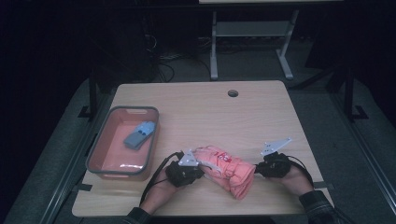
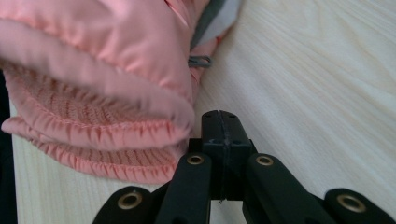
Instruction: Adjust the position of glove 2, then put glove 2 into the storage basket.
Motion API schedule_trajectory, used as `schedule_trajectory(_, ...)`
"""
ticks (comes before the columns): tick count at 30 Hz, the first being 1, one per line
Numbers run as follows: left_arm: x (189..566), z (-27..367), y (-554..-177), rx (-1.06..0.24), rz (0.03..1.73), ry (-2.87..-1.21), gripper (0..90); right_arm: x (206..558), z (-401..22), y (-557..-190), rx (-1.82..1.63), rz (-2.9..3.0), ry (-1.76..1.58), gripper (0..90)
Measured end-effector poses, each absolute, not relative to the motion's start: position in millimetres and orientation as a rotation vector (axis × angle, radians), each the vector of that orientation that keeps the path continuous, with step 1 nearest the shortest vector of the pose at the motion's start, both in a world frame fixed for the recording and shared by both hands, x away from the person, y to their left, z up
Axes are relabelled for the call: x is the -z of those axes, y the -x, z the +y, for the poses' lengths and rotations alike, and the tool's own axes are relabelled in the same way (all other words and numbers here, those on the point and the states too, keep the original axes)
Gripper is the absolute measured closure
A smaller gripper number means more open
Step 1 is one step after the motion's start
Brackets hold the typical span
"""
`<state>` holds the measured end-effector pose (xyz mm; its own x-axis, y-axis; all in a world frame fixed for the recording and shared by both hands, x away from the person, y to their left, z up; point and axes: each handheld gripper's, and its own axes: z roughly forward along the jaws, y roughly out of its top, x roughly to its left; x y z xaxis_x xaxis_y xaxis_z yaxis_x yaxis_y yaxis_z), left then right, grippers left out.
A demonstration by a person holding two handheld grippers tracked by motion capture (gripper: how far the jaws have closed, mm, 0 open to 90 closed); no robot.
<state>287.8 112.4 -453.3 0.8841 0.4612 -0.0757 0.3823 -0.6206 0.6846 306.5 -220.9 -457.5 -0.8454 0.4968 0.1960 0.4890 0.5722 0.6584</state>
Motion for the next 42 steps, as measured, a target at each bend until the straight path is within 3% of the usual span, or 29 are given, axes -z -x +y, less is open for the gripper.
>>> schedule_trajectory(23, 453, 104, -329, -0.171, 0.655, -2.291, 89.4, 459, -200, -297, -1.248, 2.831, -0.768, 90.0)
schedule_trajectory(42, 451, 97, -347, -0.156, 0.644, -2.269, 89.4, 459, -145, -283, -1.307, 2.901, -0.62, 90.0)
